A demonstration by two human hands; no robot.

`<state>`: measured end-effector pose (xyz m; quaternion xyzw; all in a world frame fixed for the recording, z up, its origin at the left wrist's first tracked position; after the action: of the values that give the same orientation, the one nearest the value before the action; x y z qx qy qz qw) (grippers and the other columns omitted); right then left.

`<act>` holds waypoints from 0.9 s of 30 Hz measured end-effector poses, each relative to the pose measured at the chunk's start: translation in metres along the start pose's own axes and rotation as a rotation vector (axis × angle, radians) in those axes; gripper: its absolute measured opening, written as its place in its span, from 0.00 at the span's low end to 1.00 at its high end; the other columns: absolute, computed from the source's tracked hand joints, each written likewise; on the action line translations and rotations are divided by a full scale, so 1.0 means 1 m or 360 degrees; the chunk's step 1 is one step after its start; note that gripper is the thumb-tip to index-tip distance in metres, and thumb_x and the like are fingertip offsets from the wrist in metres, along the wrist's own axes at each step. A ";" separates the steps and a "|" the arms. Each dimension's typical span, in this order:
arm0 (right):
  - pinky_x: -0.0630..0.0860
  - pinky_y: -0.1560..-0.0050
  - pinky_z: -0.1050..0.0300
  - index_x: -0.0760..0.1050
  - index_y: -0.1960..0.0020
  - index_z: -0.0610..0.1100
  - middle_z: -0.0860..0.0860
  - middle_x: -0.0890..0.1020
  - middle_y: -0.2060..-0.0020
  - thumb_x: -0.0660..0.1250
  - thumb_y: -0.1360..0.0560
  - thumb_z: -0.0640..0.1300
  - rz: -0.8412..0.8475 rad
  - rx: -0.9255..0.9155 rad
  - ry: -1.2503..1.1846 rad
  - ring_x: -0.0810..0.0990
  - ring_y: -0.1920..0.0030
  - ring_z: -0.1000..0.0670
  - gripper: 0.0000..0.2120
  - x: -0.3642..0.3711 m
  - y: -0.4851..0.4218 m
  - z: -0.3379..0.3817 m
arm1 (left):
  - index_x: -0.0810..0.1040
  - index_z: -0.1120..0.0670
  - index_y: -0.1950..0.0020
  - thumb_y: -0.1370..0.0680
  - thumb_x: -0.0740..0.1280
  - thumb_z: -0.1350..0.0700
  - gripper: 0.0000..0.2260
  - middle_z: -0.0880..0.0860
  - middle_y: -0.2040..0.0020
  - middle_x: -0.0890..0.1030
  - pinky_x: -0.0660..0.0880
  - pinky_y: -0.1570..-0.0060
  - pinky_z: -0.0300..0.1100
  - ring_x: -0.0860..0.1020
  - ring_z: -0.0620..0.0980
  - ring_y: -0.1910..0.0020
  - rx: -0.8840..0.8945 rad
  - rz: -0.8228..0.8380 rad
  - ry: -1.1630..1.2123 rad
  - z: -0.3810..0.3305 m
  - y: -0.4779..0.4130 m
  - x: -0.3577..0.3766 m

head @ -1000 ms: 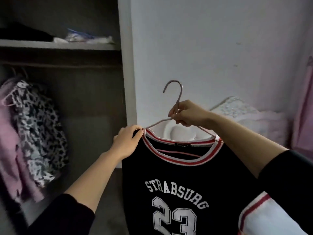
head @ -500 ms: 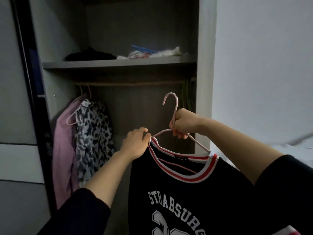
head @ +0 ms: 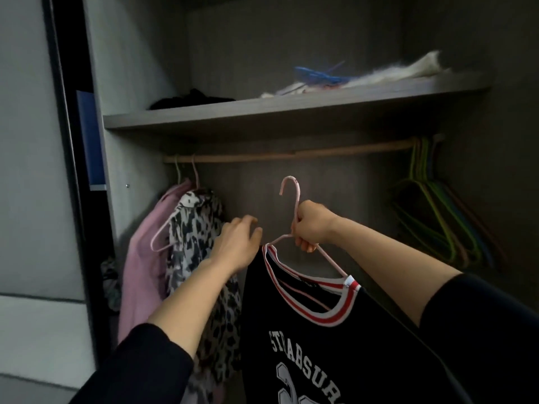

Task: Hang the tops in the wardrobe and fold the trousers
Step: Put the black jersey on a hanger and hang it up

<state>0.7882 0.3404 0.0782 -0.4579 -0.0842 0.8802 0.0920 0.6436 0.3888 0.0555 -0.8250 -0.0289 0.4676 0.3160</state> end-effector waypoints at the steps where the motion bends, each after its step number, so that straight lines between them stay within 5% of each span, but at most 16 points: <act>1: 0.82 0.59 0.52 0.74 0.57 0.36 0.40 0.82 0.61 0.59 0.23 0.32 -0.0036 0.0012 0.0002 0.80 0.68 0.47 0.06 0.007 -0.015 0.006 | 0.70 0.55 0.32 0.19 0.57 0.49 0.18 0.59 0.36 0.73 0.67 0.37 0.50 0.69 0.59 0.35 0.0025 -0.0011 -0.0020 0.011 -0.012 -0.003; 9: 0.82 0.61 0.50 0.70 0.61 0.39 0.40 0.80 0.60 0.61 0.27 0.30 -0.0375 0.0108 0.0105 0.82 0.59 0.40 0.07 0.022 -0.120 0.064 | 0.70 0.53 0.32 0.19 0.57 0.49 0.17 0.56 0.34 0.72 0.67 0.36 0.50 0.68 0.58 0.34 0.0152 -0.0087 -0.0158 0.094 -0.108 -0.045; 15: 0.80 0.48 0.44 0.76 0.48 0.36 0.38 0.81 0.51 0.63 0.26 0.37 -0.0620 0.0131 -0.0163 0.82 0.51 0.38 0.09 0.010 -0.190 0.090 | 0.64 0.53 0.28 0.20 0.58 0.50 0.21 0.55 0.28 0.65 0.63 0.32 0.51 0.61 0.56 0.29 0.0240 -0.0221 -0.0166 0.122 -0.169 -0.072; 24: 0.78 0.48 0.49 0.77 0.50 0.39 0.37 0.81 0.51 0.66 0.25 0.37 -0.0623 -0.0029 -0.0301 0.81 0.48 0.39 0.05 0.027 -0.264 0.129 | 0.53 0.51 0.23 0.21 0.60 0.50 0.28 0.55 0.24 0.54 0.53 0.27 0.49 0.52 0.58 0.25 0.0175 -0.0235 -0.0257 0.146 -0.236 -0.090; 27: 0.74 0.51 0.55 0.79 0.46 0.35 0.37 0.81 0.46 0.65 0.24 0.40 -0.0616 -0.0027 -0.0177 0.79 0.43 0.39 0.10 0.044 -0.278 0.132 | 0.52 0.50 0.23 0.21 0.59 0.50 0.29 0.55 0.24 0.54 0.53 0.27 0.49 0.53 0.57 0.25 0.0136 -0.0249 -0.0289 0.150 -0.247 -0.084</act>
<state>0.6787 0.6114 0.1829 -0.3846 -0.1829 0.8693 0.2509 0.5386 0.6313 0.1998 -0.7603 -0.1017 0.5151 0.3825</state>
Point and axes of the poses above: each hand's wrist, its own y-axis away from the middle knuckle, its own x-axis out of the palm, z = x × y, the point moved 10 cm from there along -y, towards the middle knuckle
